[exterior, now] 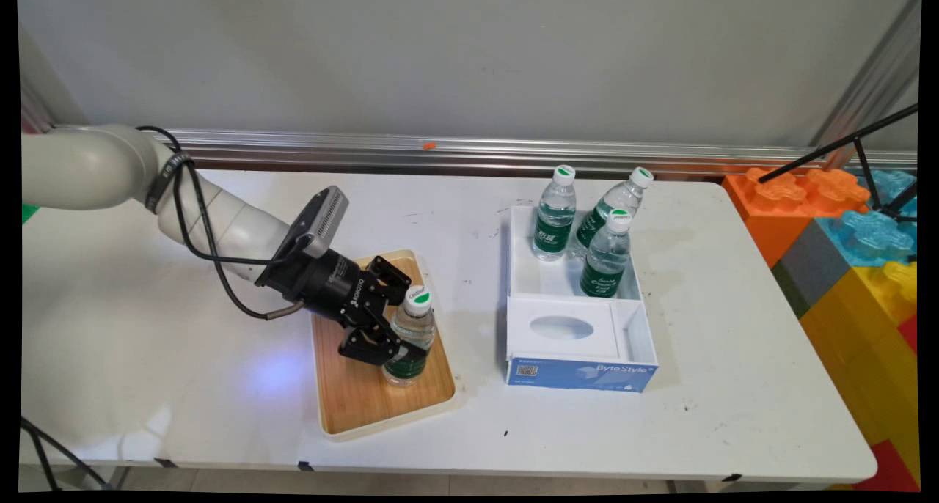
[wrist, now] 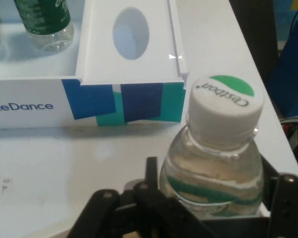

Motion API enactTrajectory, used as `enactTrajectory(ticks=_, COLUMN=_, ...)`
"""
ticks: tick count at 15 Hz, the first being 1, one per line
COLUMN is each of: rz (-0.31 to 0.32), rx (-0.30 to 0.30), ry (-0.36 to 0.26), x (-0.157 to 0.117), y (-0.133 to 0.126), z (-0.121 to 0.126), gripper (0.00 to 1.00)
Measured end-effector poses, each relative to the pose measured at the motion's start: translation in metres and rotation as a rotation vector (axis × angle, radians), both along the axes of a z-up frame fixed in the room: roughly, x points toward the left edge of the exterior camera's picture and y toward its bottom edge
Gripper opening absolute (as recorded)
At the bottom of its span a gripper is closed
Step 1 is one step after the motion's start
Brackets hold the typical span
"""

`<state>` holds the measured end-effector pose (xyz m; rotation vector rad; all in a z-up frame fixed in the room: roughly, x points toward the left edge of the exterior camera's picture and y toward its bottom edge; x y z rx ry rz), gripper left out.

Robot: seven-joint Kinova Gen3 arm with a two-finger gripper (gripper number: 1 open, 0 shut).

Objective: Place the picked object on the tray

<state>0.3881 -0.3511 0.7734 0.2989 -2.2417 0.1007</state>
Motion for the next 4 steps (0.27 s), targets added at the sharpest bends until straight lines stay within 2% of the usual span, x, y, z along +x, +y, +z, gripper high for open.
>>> enactTrajectory(ticks=1, rz=-0.003, rx=-0.002, ry=-0.001, x=0.0, y=-0.0004, z=-0.0021, gripper=1.0)
enactTrajectory(ticks=4, rz=-0.006, rx=-0.008, ry=-0.003, x=0.0011, y=0.0001, z=-0.0063, gripper=1.0)
